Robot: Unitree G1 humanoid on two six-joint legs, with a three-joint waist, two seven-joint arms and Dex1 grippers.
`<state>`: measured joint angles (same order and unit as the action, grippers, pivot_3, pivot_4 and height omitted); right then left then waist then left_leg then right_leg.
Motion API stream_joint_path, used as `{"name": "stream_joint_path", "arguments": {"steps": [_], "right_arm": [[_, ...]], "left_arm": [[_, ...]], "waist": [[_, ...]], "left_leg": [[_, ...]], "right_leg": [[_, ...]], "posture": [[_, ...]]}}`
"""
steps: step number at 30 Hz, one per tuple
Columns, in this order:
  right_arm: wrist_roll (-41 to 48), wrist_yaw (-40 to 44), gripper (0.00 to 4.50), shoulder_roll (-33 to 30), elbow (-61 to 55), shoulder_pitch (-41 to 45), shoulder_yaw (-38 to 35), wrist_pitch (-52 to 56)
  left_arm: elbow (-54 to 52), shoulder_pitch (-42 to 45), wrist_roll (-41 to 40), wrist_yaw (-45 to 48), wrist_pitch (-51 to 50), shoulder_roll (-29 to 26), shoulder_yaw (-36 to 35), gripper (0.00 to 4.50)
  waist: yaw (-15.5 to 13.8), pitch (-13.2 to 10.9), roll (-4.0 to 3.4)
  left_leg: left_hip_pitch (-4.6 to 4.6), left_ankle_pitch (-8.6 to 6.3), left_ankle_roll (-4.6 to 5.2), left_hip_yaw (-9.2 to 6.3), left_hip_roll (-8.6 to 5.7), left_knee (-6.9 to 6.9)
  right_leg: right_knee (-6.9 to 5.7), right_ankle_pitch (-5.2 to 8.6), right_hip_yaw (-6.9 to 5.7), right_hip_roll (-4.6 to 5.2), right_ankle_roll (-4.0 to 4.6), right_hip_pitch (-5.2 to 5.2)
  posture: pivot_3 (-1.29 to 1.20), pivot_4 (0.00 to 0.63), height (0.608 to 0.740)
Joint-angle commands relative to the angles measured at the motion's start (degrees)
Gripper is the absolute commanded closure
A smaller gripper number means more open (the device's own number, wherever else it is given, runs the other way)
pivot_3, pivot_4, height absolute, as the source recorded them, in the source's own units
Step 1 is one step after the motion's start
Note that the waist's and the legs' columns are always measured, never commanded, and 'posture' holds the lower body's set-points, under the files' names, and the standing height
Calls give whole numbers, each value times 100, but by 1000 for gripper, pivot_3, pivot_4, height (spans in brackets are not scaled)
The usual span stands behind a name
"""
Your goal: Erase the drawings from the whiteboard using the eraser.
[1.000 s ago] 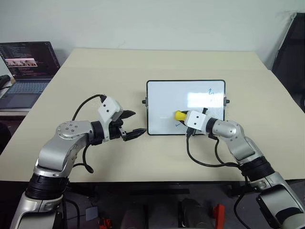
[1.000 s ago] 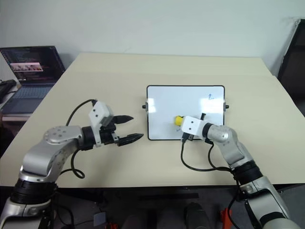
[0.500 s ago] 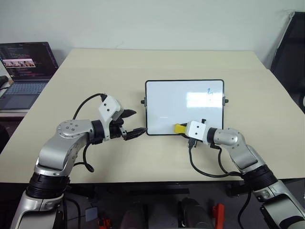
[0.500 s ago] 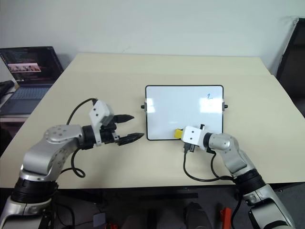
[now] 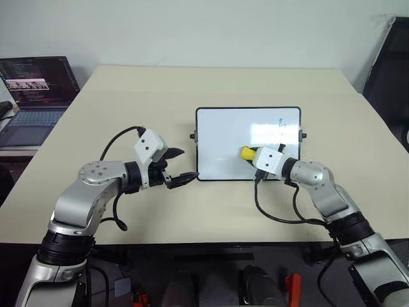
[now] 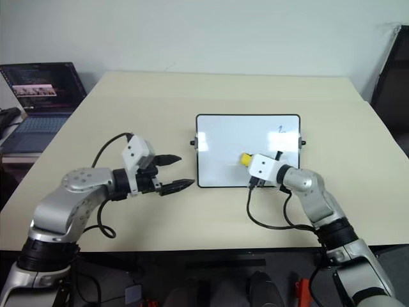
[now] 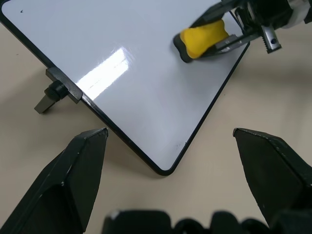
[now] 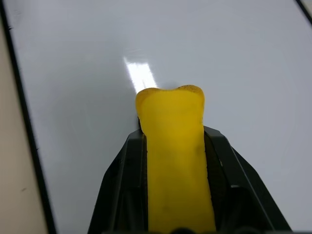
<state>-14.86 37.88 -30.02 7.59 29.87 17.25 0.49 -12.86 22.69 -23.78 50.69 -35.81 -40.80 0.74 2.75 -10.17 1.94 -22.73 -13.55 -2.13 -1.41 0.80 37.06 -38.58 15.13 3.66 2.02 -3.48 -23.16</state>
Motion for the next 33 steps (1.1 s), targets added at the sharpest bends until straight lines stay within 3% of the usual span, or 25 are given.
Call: {"name": "stream_joint_path", "arguments": {"steps": [1, 3, 8, 18, 24, 33], "right_arm": [[146, 453, 3389, -122, -294, -275, 74, 176], [408, 641, 3389, -130, -527, -320, -95, 277], [1922, 846, 3389, -238, -1182, -10, -1488, 1208], [2895, 1465, 3390, -1778, -1365, -309, -3063, 1960], [2831, 1650, 3390, -2386, -1284, -862, -3282, 1834], [2833, 1542, 3390, -2386, -1258, -943, -3163, 1762]], "left_arm": [[-48, 113, 12, 28, 126, 0, -42, 0], [-18, 153, 14, 43, 136, -1, -37, 0], [107, 313, 47, 74, 212, -40, -73, 0], [188, 653, 68, 217, 325, -323, -238, 0], [234, 731, 47, 349, 373, -521, -301, 0], [83, 738, 18, 305, 274, -495, -266, 0]], "waist": [[1, 0, 0], [1, -1, 0], [6, -17, -4], [-92, -18, -3], [-80, -18, -4], [-80, -18, -4]], "left_leg": [[-1, 0, 0, 0, 0, -1], [-1, 0, 0, -1, 1, -3], [-10, 0, 0, -2, 0, -2], [-25, -5, 3, -4, 3, -19], [-28, -13, 3, 3, 2, -20], [-27, -13, 3, 4, 2, -15]], "right_leg": [[1, 0, 0, 0, 0, -1], [1, 1, -1, 0, 2, -1], [1, -2, -1, 0, 5, -9], [51, -2, -13, 1, 6, -6], [60, 1, -9, 4, 0, -6], [57, 1, -8, 3, -1, -5]], "posture": [[0, 150, 740], [0, 150, 740], [0, 150, 740], [0, 150, 740], [0, 150, 740], [0, 150, 740]]}}
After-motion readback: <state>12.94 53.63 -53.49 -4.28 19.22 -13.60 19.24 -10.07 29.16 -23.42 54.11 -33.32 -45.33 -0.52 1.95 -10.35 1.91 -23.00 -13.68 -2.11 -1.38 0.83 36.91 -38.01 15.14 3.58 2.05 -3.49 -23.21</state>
